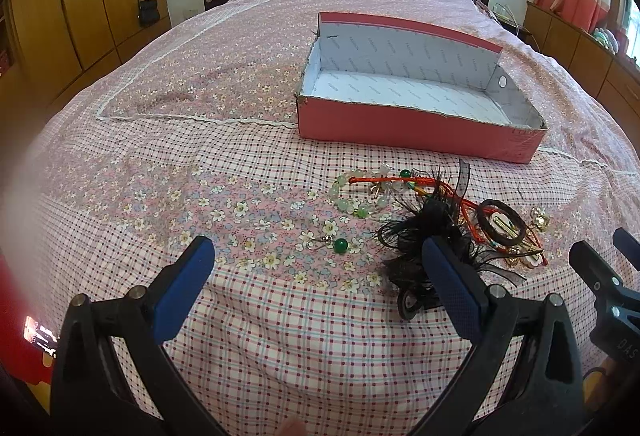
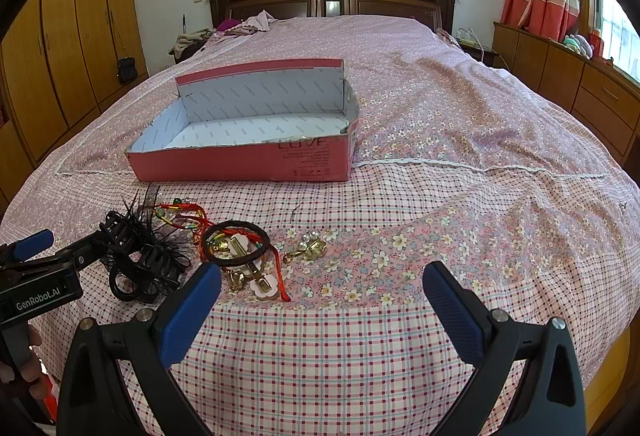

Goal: Organize jewelry

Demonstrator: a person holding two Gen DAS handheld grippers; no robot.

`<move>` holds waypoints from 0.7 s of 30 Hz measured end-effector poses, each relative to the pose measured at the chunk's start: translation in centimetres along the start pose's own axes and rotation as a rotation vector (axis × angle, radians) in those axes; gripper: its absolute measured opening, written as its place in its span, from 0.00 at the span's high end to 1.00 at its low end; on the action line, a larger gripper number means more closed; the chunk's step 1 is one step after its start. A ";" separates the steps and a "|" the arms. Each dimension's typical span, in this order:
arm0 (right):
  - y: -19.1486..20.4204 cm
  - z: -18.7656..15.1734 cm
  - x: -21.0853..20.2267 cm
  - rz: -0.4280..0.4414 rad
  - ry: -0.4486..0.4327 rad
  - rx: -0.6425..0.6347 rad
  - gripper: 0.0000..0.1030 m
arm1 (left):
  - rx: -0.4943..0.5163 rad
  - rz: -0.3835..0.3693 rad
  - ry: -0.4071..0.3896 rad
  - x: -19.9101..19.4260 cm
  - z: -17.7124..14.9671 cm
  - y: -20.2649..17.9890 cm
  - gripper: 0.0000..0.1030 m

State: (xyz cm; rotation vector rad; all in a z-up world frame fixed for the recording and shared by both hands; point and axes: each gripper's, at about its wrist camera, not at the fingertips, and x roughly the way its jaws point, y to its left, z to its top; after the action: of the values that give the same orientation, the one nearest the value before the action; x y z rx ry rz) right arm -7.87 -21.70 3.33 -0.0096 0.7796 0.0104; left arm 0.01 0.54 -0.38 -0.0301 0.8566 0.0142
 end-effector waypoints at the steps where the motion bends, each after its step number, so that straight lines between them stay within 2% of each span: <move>1: 0.0 0.0 0.0 0.000 0.000 0.000 0.00 | 0.000 0.000 0.000 0.0 0.0 0.0 0.06; 21: 0.1 0.1 0.0 0.000 -0.001 0.001 0.00 | 0.001 0.002 -0.001 0.0 0.0 -0.1 0.06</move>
State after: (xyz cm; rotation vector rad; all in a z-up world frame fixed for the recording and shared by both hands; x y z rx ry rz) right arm -7.83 -21.60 3.44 -0.0089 0.7789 0.0104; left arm 0.02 0.45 -0.37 -0.0282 0.8561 0.0160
